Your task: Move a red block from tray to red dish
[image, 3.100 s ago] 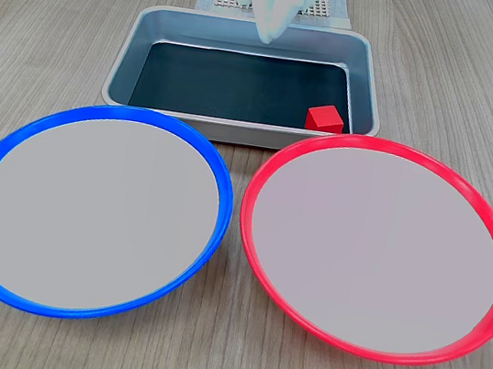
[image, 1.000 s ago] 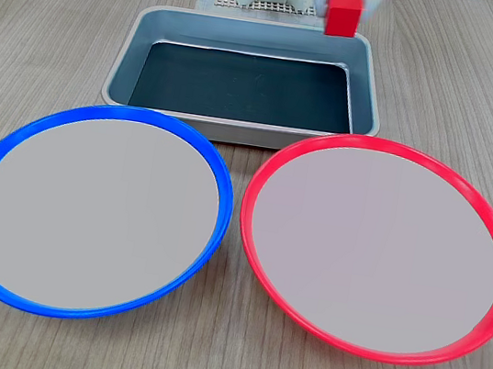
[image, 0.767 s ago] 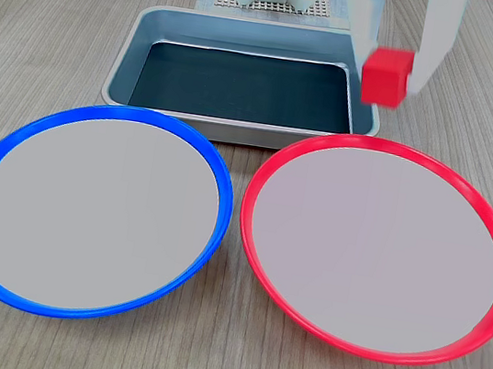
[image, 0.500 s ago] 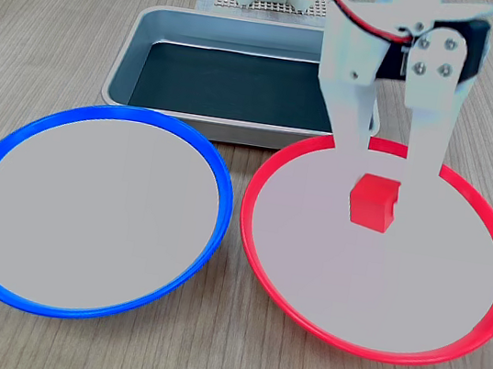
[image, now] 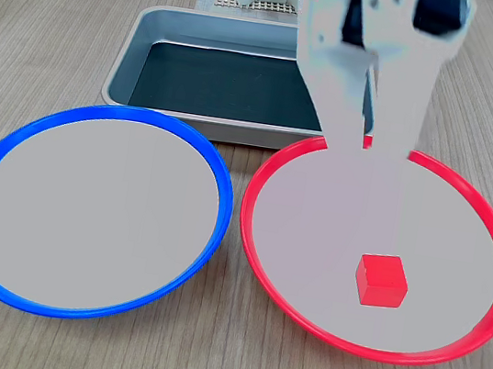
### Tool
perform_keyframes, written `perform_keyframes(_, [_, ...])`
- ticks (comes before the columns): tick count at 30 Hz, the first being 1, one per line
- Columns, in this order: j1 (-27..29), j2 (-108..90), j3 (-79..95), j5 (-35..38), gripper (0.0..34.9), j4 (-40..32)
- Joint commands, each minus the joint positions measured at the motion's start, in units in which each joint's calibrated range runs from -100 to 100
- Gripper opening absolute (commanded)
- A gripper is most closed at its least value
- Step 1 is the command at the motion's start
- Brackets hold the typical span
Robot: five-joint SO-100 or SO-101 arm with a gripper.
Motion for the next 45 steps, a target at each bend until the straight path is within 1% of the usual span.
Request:
perform_keyframes(1, [4.52, -21.11, 17.71, -11.97, 0.1, -7.47])
perform_keyframes(4, [7.06, -35.10, 33.91, -15.38, 0.0, -8.13])
perform_keyframes(6, [8.10, -44.99, 46.02, -15.58, 0.0, -9.54])
perform_keyframes(8, [8.94, -55.82, 57.31, -15.63, 0.0, -9.29])
perform_keyframes(9, [9.41, -62.98, 62.68, -15.63, 0.0, -7.06])
perform_keyframes(12, [9.89, -76.63, 70.32, -15.48, 0.0, 0.37])
perform_keyframes(13, [10.07, -79.87, 70.87, -15.58, 0.0, 4.33])
perform_keyframes(17, [10.07, -86.10, 70.87, -16.61, 0.0, 14.81])
perform_keyframes(19, [9.89, -91.39, 70.87, -17.48, 0.0, 22.74])
perform_keyframes(20, [9.89, -92.75, 70.87, -17.73, 0.0, 24.31])
perform_keyframes(23, [10.07, -100.17, 70.87, -18.71, 0.0, 33.22])
perform_keyframes(45, [10.45, -100.51, 70.87, -19.15, 0.3, 33.88])
